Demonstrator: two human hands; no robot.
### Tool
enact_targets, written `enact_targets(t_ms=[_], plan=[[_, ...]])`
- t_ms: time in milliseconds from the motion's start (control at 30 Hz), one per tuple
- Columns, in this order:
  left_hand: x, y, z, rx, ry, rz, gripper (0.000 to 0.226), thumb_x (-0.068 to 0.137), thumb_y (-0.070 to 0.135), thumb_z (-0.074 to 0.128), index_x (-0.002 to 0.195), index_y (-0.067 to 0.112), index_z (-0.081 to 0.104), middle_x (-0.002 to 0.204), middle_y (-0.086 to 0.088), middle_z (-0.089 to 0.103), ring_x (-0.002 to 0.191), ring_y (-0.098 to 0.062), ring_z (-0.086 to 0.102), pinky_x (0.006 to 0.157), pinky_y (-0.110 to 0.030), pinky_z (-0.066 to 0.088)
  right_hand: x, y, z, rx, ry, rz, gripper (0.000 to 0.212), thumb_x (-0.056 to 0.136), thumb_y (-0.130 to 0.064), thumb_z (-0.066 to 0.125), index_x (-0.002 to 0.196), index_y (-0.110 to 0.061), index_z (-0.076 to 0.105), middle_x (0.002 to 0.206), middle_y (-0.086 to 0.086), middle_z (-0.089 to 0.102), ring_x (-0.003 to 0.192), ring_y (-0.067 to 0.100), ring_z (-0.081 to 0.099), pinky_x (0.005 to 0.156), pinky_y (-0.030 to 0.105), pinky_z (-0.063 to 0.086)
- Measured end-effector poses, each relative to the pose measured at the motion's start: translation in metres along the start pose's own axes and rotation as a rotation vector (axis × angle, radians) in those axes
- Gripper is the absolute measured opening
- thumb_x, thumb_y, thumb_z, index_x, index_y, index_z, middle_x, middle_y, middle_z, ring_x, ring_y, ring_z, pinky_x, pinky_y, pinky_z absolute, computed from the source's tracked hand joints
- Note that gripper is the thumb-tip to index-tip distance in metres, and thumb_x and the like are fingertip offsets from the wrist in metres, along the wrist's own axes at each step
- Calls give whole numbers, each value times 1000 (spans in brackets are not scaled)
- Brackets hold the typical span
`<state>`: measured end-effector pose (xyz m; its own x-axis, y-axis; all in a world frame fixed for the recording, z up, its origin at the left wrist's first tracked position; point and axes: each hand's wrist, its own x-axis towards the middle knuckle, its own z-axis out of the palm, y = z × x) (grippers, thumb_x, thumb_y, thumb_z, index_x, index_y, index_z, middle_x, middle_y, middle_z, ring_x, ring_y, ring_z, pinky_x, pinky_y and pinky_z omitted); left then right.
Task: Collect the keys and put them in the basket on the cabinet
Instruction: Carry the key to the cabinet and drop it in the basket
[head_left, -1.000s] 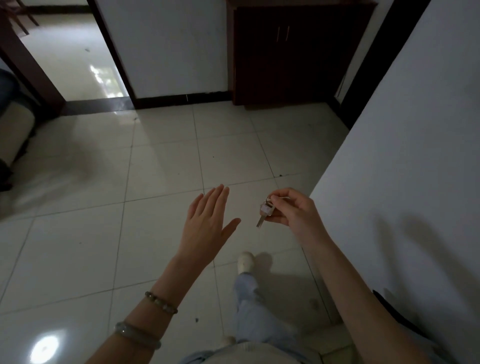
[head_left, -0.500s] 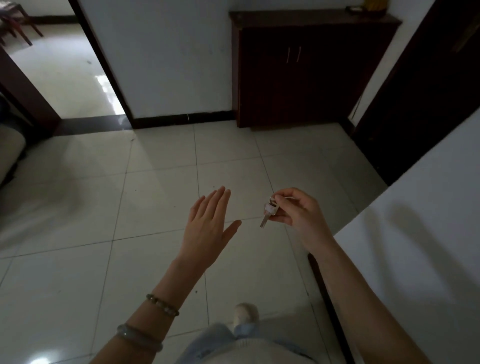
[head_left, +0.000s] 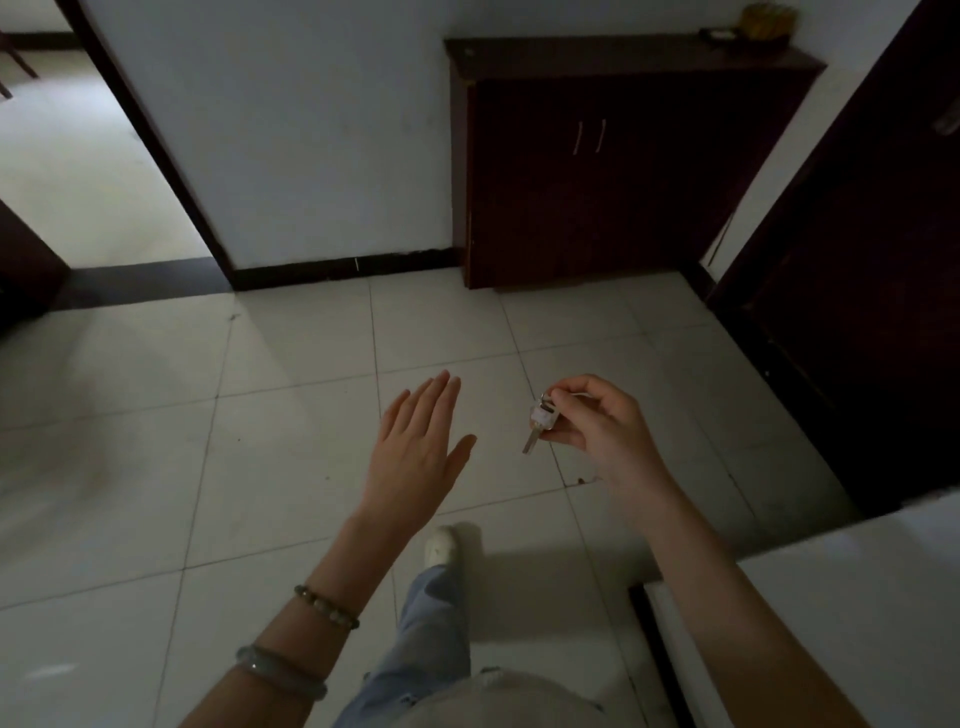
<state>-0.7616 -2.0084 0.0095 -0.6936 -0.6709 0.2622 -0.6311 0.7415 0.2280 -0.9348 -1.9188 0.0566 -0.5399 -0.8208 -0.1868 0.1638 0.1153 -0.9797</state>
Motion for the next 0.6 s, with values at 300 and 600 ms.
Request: enact_targets(t_ms=[300,600], plan=[[163,-74,10,-37,-3,87,62,89,35,55,138,2,35,142,-18,42,130,-30,39,110,-43,18,152,-41,35,34,84,-20,10,87,-2,53,81,-2,60,79,15,62,69,21,65,64,28,59],[270,-104,29,-75,-16,178,60,89,33,56,137,1,37,141,-18,43,129,-31,40,109,-44,25,246,-58,37,54,135,-48,15,87,-7,56,77,-12,65,78,8,68,74,20,70,64,27,58]])
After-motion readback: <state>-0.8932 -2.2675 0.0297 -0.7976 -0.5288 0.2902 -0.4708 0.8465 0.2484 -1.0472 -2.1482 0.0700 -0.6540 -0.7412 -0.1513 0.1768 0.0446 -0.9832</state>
